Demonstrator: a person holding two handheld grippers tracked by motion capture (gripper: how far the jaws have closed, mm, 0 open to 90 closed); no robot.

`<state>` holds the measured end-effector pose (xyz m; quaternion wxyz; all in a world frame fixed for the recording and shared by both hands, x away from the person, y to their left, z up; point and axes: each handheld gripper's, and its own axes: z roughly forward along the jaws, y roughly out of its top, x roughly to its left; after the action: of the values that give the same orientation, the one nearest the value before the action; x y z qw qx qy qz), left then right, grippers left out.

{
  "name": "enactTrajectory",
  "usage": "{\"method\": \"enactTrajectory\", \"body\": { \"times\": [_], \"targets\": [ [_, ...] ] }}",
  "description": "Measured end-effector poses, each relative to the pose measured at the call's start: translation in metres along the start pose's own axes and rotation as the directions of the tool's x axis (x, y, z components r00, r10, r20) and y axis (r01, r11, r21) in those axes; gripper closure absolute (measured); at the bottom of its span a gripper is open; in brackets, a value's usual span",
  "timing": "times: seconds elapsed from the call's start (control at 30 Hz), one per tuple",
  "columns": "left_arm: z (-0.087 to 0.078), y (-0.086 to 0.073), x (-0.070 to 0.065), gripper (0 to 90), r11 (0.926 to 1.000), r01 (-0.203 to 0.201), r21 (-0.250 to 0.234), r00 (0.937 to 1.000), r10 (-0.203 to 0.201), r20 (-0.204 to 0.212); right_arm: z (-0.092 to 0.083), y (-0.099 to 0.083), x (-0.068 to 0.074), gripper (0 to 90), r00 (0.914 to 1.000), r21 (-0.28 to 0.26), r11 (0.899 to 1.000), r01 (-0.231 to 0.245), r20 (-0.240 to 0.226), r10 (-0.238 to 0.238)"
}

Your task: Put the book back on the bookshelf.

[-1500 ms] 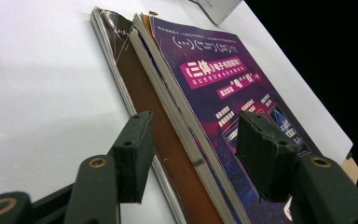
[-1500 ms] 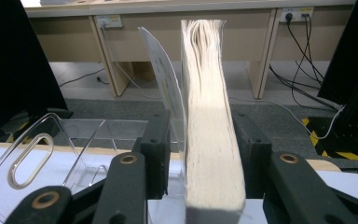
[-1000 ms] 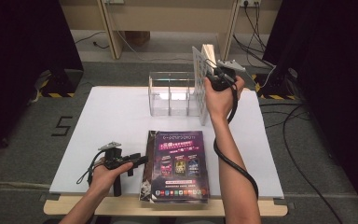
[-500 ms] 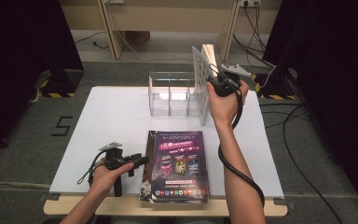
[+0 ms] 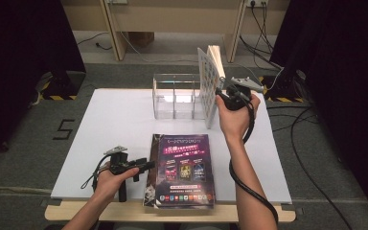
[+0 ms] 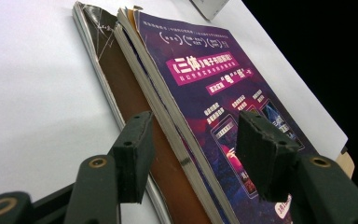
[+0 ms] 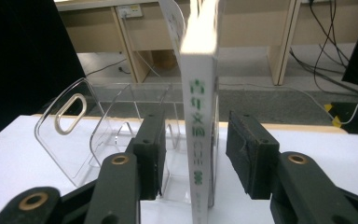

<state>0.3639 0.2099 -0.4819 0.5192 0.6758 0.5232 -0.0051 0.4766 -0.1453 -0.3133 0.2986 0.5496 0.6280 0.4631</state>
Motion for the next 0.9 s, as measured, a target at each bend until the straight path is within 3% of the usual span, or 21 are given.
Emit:
{"method": "enactTrajectory", "body": {
  "times": [0.27,0.5,0.67,0.8,0.87,0.9],
  "targets": [
    [0.011,0.003,-0.003,45.8,0.9999,-0.006,0.011,1.0,0.006,-0.005,-0.01,-0.023,-0.006,57.8,0.9996,0.054,0.998,-0.013,-0.024,0.015],
    [0.023,0.008,-0.004,47.5,0.9996,-0.02,0.018,0.9984,0.021,-0.053,-0.01,-0.058,-0.01,57.9,0.9986,0.138,0.99,-0.025,-0.043,0.032],
    [0.03,0.01,-0.001,48.0,0.9993,-0.015,0.035,0.9971,0.017,-0.074,-0.005,-0.084,-0.01,57.9,0.9977,0.215,0.976,-0.021,-0.059,0.034],
    [0.034,0.014,0.0,48.7,0.9993,-0.009,0.037,0.9957,0.012,-0.092,0.001,-0.105,-0.009,57.9,0.9956,0.279,0.96,-0.013,-0.085,0.038],
    [0.036,0.015,-0.001,48.9,0.9992,-0.004,0.039,0.9956,0.008,-0.094,0.004,-0.115,-0.008,57.9,0.9945,0.321,0.947,-0.021,-0.091,0.052],
    [0.037,0.015,-0.001,49.0,0.9993,-0.004,0.038,0.9956,0.007,-0.094,0.005,-0.118,-0.008,57.8,0.9941,0.322,0.946,-0.012,-0.099,0.046]
  ]
}}
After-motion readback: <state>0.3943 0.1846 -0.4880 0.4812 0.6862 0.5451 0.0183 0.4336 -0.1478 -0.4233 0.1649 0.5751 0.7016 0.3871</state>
